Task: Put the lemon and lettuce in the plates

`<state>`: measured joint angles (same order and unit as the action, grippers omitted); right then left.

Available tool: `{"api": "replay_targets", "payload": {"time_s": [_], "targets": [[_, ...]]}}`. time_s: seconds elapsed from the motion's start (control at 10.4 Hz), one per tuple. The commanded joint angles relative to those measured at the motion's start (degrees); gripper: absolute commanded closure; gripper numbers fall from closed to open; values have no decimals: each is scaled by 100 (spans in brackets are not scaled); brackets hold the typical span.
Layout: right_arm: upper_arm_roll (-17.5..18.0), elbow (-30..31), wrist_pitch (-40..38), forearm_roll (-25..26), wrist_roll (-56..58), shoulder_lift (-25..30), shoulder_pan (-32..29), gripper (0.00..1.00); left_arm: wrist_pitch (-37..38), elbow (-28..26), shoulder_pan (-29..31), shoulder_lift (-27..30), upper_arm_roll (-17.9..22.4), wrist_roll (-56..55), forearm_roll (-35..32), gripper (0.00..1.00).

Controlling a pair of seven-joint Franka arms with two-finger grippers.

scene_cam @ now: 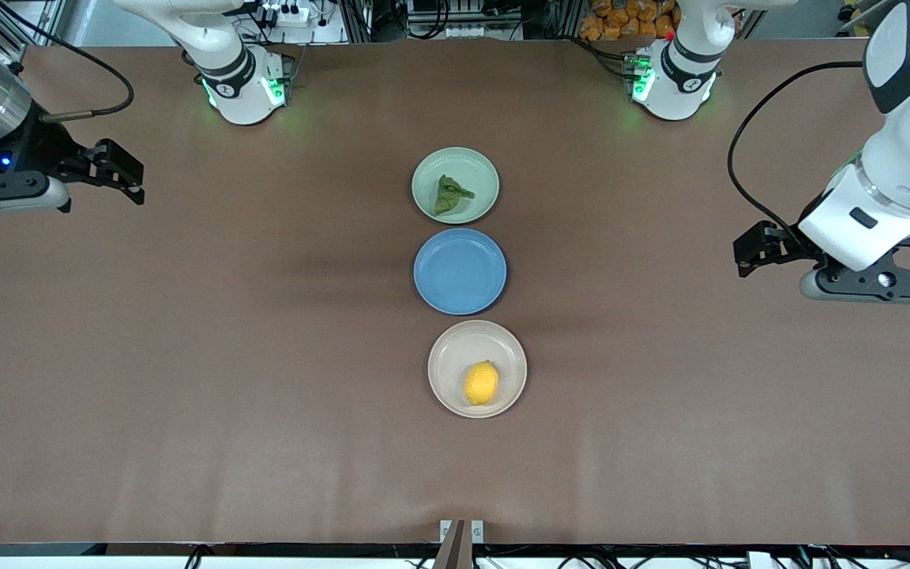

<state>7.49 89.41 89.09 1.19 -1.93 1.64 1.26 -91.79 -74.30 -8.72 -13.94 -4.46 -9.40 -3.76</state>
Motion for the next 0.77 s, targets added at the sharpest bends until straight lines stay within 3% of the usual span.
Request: {"api": "replay_targets", "payload": {"time_s": [0.0,0.67], "targets": [[-2,-108,-102,-57,-44,28,-11,0,118,-6,-16,119,24,-394,41,0],[16,-91,-128,-57,-45,47,-11,0,118,-14,-16,119,33,-378,24,0]]}}
